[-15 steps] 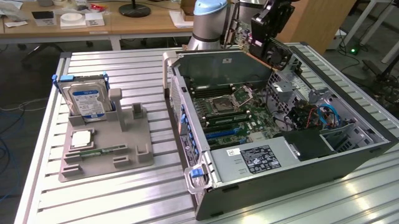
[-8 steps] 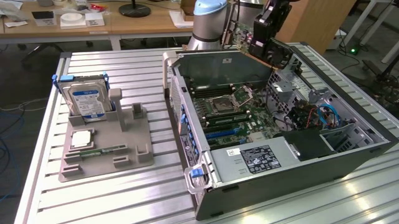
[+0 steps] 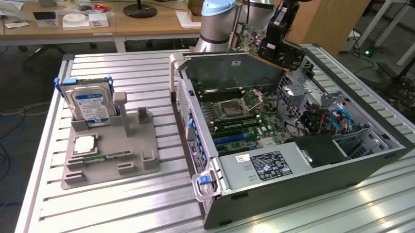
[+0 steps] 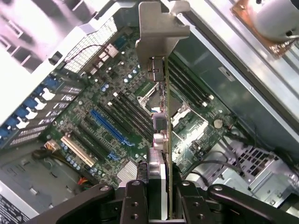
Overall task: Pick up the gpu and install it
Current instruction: 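Insert the gpu into the slot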
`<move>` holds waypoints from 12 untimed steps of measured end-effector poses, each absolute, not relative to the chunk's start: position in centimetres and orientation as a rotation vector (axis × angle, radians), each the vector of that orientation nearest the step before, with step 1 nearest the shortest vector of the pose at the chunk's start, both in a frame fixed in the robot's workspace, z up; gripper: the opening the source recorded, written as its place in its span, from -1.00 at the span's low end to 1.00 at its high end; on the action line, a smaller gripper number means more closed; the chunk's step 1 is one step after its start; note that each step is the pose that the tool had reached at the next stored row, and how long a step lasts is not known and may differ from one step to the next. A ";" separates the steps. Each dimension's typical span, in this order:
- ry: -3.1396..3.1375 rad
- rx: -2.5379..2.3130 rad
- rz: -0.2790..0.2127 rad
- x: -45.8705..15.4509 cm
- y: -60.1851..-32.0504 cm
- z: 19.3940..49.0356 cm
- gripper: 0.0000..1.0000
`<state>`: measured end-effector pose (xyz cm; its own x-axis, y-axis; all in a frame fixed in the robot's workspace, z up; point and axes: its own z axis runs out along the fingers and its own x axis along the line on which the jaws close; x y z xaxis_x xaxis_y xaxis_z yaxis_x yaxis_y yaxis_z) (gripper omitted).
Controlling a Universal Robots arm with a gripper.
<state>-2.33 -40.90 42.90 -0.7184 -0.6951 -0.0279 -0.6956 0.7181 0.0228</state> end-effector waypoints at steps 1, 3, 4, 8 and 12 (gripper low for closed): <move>2.886 -1.196 0.050 -2.3 -40.9 42.9 -0.43; 2.867 -1.243 0.050 -2.3 -40.9 42.9 -0.43; 2.857 -1.267 0.050 -2.3 -40.9 42.9 -0.43; 2.814 -1.361 0.051 -2.3 -40.9 42.9 -0.43; 2.769 -1.452 0.052 -2.3 -40.9 42.9 -0.43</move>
